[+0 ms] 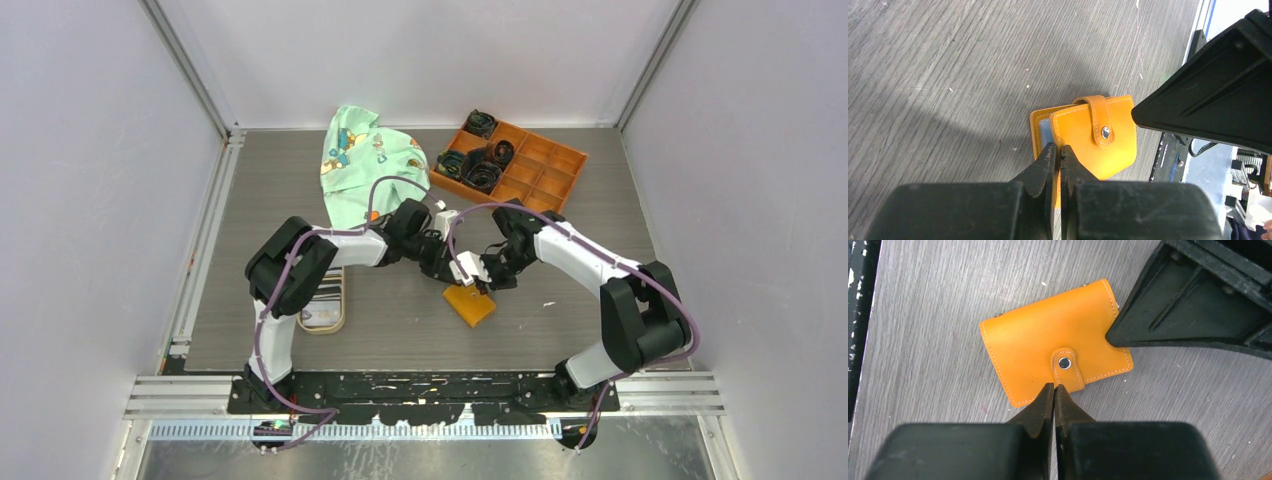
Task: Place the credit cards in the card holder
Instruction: Open the card holder at the center of the board.
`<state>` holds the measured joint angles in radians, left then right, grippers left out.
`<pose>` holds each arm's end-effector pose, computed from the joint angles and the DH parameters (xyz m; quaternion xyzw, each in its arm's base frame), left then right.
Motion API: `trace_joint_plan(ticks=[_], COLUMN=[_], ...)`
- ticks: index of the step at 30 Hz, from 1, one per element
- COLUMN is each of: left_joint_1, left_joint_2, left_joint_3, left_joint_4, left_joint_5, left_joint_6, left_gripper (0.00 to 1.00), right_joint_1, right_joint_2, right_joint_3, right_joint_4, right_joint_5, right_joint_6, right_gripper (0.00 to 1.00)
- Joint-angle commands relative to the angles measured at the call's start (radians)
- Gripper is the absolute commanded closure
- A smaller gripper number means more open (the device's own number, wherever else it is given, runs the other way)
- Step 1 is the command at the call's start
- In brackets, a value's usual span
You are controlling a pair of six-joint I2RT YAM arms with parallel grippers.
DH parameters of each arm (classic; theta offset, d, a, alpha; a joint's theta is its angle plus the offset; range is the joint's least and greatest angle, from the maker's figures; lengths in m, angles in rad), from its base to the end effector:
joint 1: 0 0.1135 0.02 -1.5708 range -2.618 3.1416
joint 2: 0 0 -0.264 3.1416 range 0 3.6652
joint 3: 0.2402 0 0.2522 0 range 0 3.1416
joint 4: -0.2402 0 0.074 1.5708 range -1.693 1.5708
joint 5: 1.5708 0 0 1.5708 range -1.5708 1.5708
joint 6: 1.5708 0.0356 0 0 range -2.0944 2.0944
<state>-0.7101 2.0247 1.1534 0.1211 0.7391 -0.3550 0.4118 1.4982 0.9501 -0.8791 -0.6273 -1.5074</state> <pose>0.2974 -0.2873 0.1336 0.2928 0.8162 -0.4742 0.1523 0.2261 0.1216 0.1986 -0.7897 0.5263 0.2272 0.2185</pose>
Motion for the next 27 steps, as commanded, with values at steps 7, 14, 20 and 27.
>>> trace_joint_plan(ticks=[7,14,20,27], left_joint_1=[0.0,-0.014,-0.015,-0.015], left_joint_2=[0.017,0.016,0.021,0.028], left_joint_3=[0.018,0.025,0.034,0.039], left_joint_4=[0.006,0.002,-0.003,-0.006], left_joint_5=[-0.01,-0.01,-0.007,-0.005], left_joint_6=[0.024,0.026,0.031,0.034], left_gripper=[1.0,1.0,1.0,1.0], right_joint_1=[0.038,0.09,0.108,0.12], right_joint_2=[0.013,0.086,0.133,0.163], right_joint_3=[-0.028,-0.001,0.03,0.042], right_joint_4=[0.085,0.12,0.072,0.062], right_joint_5=[-0.026,0.073,0.142,0.191], right_joint_6=[0.068,0.15,0.143,0.153], right_gripper=[0.47,0.5,0.62,0.73])
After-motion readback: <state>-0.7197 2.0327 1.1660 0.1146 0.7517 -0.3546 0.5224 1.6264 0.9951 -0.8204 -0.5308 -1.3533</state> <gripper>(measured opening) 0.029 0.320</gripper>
